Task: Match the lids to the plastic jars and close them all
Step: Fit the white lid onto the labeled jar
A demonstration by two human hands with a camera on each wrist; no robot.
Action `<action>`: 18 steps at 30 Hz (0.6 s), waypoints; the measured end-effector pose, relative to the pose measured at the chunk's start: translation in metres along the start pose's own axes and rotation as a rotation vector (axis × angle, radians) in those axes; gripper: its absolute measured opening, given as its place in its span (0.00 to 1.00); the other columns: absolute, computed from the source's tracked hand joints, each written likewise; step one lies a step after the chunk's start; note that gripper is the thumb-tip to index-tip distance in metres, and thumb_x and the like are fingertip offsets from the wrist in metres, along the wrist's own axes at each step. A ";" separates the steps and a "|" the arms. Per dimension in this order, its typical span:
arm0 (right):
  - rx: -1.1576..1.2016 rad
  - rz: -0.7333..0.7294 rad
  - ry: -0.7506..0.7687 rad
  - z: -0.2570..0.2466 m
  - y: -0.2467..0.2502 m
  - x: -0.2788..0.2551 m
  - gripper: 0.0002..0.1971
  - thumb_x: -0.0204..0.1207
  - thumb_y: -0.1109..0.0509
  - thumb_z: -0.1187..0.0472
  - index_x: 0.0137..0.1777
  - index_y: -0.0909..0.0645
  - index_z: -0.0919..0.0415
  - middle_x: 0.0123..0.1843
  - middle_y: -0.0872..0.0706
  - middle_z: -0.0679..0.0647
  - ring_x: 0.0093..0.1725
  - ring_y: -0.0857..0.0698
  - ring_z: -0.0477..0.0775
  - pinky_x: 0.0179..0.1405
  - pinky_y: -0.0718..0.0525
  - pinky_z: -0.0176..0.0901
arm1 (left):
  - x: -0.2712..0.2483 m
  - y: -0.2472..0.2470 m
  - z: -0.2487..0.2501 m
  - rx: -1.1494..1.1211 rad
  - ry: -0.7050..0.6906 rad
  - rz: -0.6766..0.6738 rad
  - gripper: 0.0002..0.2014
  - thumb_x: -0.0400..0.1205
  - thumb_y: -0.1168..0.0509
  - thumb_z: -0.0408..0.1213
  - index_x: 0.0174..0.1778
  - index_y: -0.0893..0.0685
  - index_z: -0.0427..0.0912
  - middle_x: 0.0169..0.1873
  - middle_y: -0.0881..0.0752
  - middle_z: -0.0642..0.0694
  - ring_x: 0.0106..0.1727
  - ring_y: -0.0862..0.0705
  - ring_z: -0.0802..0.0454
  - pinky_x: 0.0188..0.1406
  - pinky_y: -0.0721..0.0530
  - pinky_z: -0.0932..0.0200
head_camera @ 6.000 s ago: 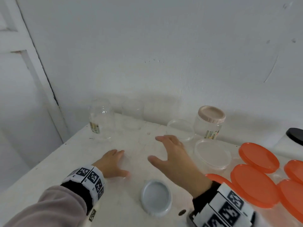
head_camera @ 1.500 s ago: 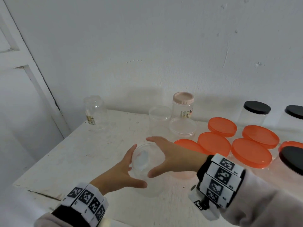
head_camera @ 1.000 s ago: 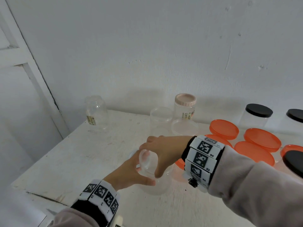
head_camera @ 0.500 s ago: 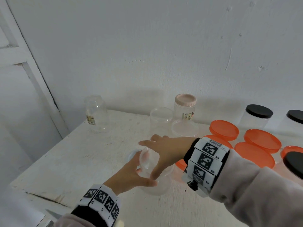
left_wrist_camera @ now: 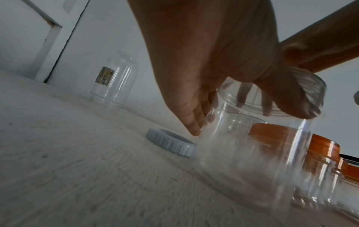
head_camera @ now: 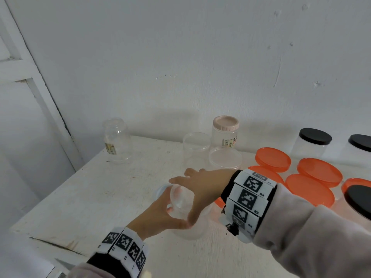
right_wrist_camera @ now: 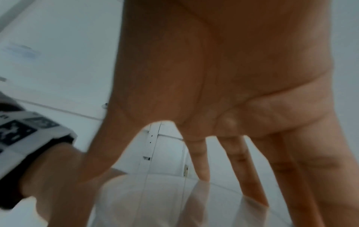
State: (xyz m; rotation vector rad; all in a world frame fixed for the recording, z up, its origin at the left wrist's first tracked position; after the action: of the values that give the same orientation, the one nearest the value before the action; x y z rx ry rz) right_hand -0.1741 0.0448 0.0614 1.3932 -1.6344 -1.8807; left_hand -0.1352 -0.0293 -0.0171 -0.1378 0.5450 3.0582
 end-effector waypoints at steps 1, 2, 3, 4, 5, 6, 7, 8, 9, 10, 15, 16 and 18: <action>0.014 -0.005 0.029 -0.002 0.000 -0.001 0.52 0.63 0.19 0.42 0.82 0.49 0.35 0.70 0.34 0.48 0.69 0.33 0.57 0.66 0.25 0.59 | 0.000 -0.001 0.000 0.005 -0.007 -0.006 0.49 0.65 0.17 0.42 0.74 0.41 0.70 0.71 0.31 0.67 0.73 0.30 0.65 0.66 0.24 0.66; 0.028 0.009 0.053 -0.002 0.002 -0.001 0.50 0.64 0.18 0.45 0.81 0.46 0.35 0.69 0.33 0.48 0.68 0.32 0.57 0.64 0.25 0.57 | 0.000 -0.001 0.001 0.005 -0.010 -0.012 0.49 0.65 0.17 0.43 0.73 0.41 0.72 0.71 0.31 0.68 0.72 0.30 0.66 0.62 0.24 0.69; 0.034 0.036 0.068 -0.002 0.004 -0.001 0.48 0.64 0.19 0.45 0.80 0.43 0.36 0.67 0.32 0.48 0.66 0.31 0.57 0.62 0.25 0.55 | 0.000 -0.001 0.001 0.007 -0.009 -0.011 0.48 0.64 0.17 0.45 0.72 0.41 0.73 0.71 0.31 0.69 0.72 0.30 0.67 0.61 0.24 0.70; 0.030 0.066 0.073 -0.001 0.005 0.000 0.47 0.64 0.19 0.42 0.80 0.42 0.36 0.66 0.31 0.47 0.64 0.31 0.56 0.60 0.25 0.53 | 0.000 -0.001 0.000 0.009 -0.005 -0.003 0.48 0.63 0.17 0.47 0.72 0.40 0.73 0.70 0.31 0.68 0.71 0.30 0.67 0.63 0.25 0.69; 0.020 0.094 0.069 0.001 0.006 0.000 0.47 0.63 0.20 0.39 0.80 0.42 0.35 0.64 0.30 0.47 0.62 0.31 0.55 0.59 0.25 0.52 | 0.000 0.000 -0.001 0.009 0.000 0.009 0.48 0.61 0.17 0.49 0.72 0.39 0.71 0.71 0.30 0.67 0.72 0.30 0.67 0.66 0.26 0.67; 0.008 0.120 0.060 0.003 0.005 0.001 0.47 0.63 0.21 0.36 0.80 0.42 0.35 0.64 0.30 0.47 0.61 0.31 0.54 0.58 0.25 0.51 | 0.000 0.001 -0.002 0.006 0.006 0.021 0.49 0.60 0.17 0.51 0.73 0.39 0.69 0.71 0.29 0.65 0.72 0.29 0.65 0.69 0.26 0.64; -0.002 0.146 0.052 0.004 0.005 0.002 0.47 0.62 0.22 0.34 0.80 0.43 0.35 0.63 0.31 0.47 0.59 0.32 0.54 0.56 0.26 0.50 | 0.001 0.002 -0.004 0.001 0.013 0.033 0.51 0.58 0.17 0.51 0.74 0.38 0.67 0.71 0.28 0.64 0.72 0.29 0.63 0.70 0.26 0.62; -0.008 0.170 0.050 0.005 0.004 0.003 0.47 0.62 0.24 0.33 0.80 0.43 0.35 0.63 0.31 0.47 0.58 0.33 0.54 0.53 0.27 0.49 | 0.001 0.003 -0.005 -0.004 0.019 0.041 0.52 0.57 0.16 0.52 0.75 0.37 0.65 0.71 0.27 0.63 0.72 0.28 0.62 0.69 0.26 0.61; -0.011 0.193 0.054 0.005 0.002 0.003 0.47 0.63 0.25 0.32 0.80 0.44 0.35 0.65 0.31 0.48 0.57 0.35 0.53 0.52 0.29 0.49 | 0.002 0.004 -0.007 -0.010 0.020 0.047 0.52 0.56 0.16 0.53 0.74 0.37 0.64 0.70 0.27 0.62 0.71 0.27 0.62 0.68 0.25 0.62; -0.012 0.215 0.059 0.005 0.001 0.004 0.47 0.63 0.26 0.31 0.80 0.44 0.36 0.66 0.32 0.49 0.57 0.36 0.53 0.51 0.29 0.48 | 0.002 0.004 -0.008 -0.015 0.019 0.053 0.52 0.55 0.16 0.52 0.74 0.36 0.64 0.69 0.26 0.62 0.71 0.26 0.62 0.65 0.23 0.64; 0.009 0.314 0.076 0.008 -0.005 0.002 0.45 0.65 0.31 0.28 0.81 0.45 0.37 0.69 0.33 0.51 0.63 0.36 0.57 0.54 0.27 0.49 | 0.003 0.005 -0.007 0.031 0.001 0.050 0.46 0.57 0.15 0.52 0.68 0.34 0.71 0.65 0.23 0.67 0.63 0.23 0.74 0.52 0.21 0.75; 0.021 0.328 0.078 0.009 -0.007 0.001 0.45 0.66 0.31 0.28 0.81 0.46 0.37 0.70 0.34 0.50 0.65 0.37 0.57 0.56 0.26 0.50 | 0.004 0.006 -0.005 0.057 0.001 0.040 0.46 0.57 0.15 0.52 0.67 0.34 0.72 0.65 0.24 0.68 0.63 0.23 0.74 0.53 0.21 0.75; 0.067 0.339 0.079 0.013 -0.011 0.000 0.46 0.66 0.31 0.28 0.81 0.47 0.36 0.73 0.37 0.49 0.68 0.38 0.56 0.61 0.25 0.51 | 0.006 0.008 -0.001 0.131 0.019 -0.026 0.47 0.58 0.16 0.53 0.69 0.36 0.74 0.66 0.26 0.68 0.65 0.24 0.70 0.58 0.21 0.70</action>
State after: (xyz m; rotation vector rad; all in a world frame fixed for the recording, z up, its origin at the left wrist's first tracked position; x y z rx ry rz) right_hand -0.1803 0.0565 0.0500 1.1127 -1.7775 -1.5731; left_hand -0.1415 -0.0370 -0.0163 -0.1687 0.7361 2.9877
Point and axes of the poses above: each hand's wrist, its own x-axis towards the middle knuckle, its own y-axis out of the back of the hand, z = x × y, the point moved 9 cm from there along x, towards the middle knuckle
